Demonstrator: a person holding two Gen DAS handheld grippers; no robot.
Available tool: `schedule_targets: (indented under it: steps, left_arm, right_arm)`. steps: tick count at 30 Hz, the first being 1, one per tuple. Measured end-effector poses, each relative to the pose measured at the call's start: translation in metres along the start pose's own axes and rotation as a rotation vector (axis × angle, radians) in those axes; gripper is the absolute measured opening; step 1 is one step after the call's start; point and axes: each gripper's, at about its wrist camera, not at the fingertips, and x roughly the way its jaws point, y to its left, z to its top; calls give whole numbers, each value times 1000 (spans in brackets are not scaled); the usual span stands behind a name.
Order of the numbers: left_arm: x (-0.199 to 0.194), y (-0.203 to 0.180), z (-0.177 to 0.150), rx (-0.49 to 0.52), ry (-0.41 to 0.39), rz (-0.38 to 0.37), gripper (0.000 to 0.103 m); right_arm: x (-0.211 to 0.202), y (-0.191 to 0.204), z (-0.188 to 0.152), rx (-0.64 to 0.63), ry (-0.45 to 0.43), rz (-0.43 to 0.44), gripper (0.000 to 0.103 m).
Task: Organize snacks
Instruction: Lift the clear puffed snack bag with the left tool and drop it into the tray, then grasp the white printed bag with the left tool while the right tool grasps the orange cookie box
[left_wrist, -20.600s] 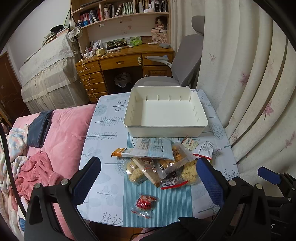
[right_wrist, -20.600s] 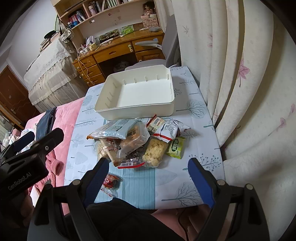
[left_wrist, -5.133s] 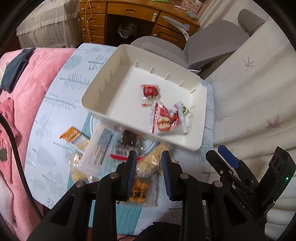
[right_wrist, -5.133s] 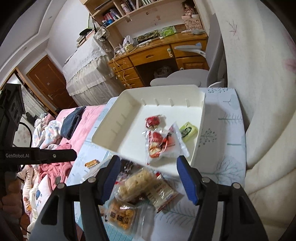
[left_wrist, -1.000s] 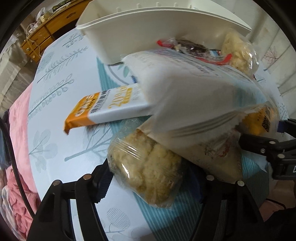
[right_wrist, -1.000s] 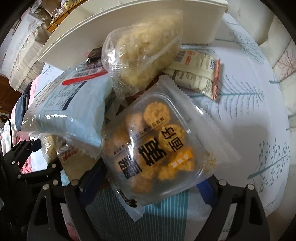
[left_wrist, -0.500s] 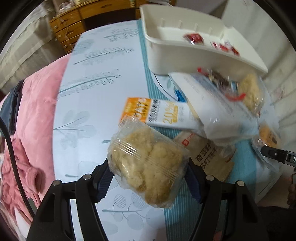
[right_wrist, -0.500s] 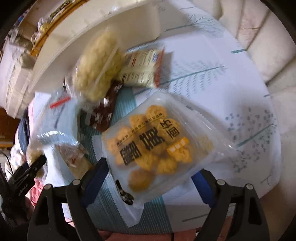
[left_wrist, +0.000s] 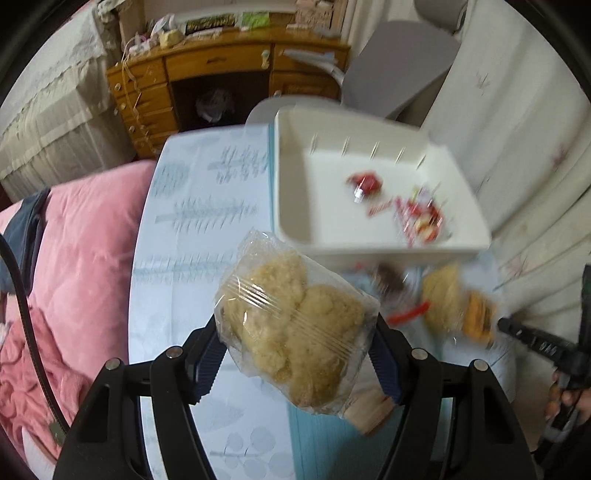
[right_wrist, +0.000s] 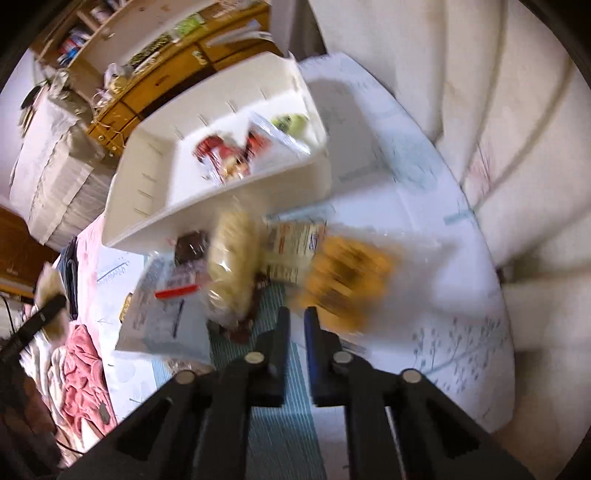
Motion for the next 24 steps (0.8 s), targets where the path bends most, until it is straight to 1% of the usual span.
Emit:
schedule_targets:
  steps: [4, 11, 14, 16, 17, 19, 21, 24]
  left_arm:
    - [-6, -12, 30, 25, -36, -26, 69]
    - [6, -27, 72, 60, -85, -42, 69]
    - [16, -29, 87, 60, -100, -47, 69]
    - [25, -30, 94, 56, -88, -56, 70]
    - [32, -31, 96, 49, -67, -56, 71]
    - [43, -30, 97, 34, -20, -78, 84]
    - [50, -30, 94, 14, 13, -99, 85]
    - [52, -31, 91, 14, 27, -118, 86]
  right_arm:
    - [-2, 7, 14, -3, -18, 8, 7]
    - [-2, 5, 7, 55, -1, 7, 7]
    - [-3, 2, 1, 101, 12, 51, 7]
    - [-2, 1, -1, 110, 11, 50, 7]
    - [-2, 1, -3, 117, 11, 49, 7]
    - [-2, -1, -5, 131, 12, 52, 7]
    - [-1, -2, -7, 147, 13, 53, 7]
    - [0, -3, -9, 163, 12, 56, 7]
